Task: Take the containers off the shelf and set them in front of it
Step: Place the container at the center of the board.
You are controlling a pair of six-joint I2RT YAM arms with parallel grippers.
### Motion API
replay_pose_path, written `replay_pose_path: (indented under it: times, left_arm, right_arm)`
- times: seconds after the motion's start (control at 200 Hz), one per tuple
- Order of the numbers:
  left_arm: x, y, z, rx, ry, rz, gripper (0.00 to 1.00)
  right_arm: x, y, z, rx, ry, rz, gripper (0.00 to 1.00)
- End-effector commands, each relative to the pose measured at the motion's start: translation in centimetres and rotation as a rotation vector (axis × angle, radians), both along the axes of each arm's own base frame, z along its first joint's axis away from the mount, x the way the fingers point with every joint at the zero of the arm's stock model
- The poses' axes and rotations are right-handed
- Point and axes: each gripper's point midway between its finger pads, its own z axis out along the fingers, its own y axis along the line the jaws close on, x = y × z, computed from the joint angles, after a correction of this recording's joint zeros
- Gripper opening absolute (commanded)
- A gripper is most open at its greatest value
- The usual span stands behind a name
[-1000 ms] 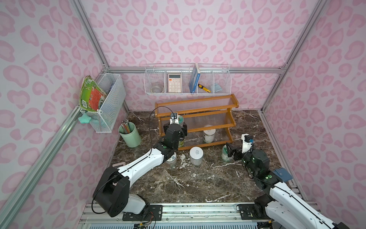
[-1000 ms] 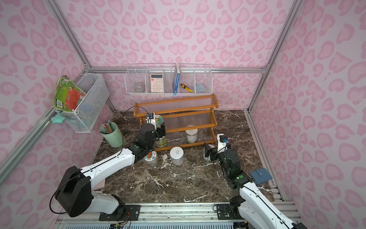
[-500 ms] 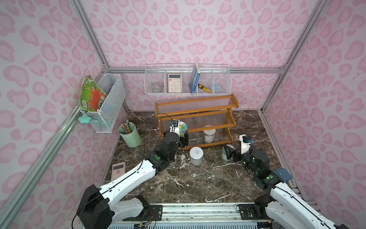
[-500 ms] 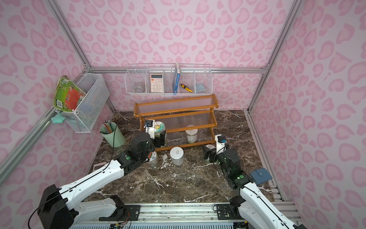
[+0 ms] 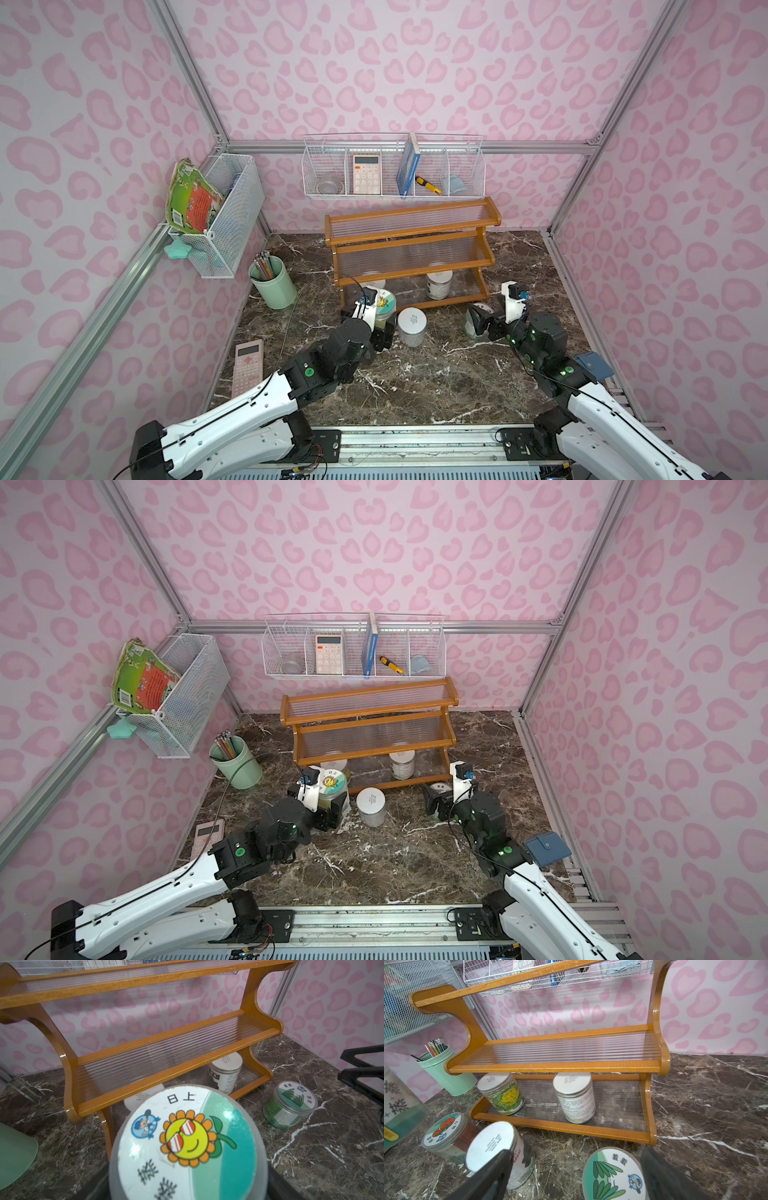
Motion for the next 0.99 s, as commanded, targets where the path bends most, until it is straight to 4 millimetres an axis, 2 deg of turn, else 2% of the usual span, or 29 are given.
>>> replay_pose_path:
  times: [0.0,0.285,0.48,0.695,0.99]
  left_arm:
    - [-1.0,0.6,-1.1,-0.004,0.024,0.029,0.60]
    - [-3.3,1.2,-4.6,-0.016,0.040,0.086,0.59]
    - [-4.1,1.1,-6.7,0.015,0.042,0.118,0.58]
    - [-5.0,3.1,-9.3,0.009,0.055,0.213,0.57]
    - [-6.0,4.8,-11.5,0.030,0.073,0.265,0.57]
  right_arm:
    - [-0.2,0.5,1.0,0.025,-0.014,0.024,0.99]
    - [-0.7,1.0,2.6,0.007,-0.037,0.046,0.99]
    - [-1.1,1.1,3.4,0.003,-0.049,0.063,0.99]
    - [-1.8,2.0,3.4,0.021,-0.036,0.126,0.99]
    - [-2.2,1.9,3.2,0.029,-0.043,0.128,0.99]
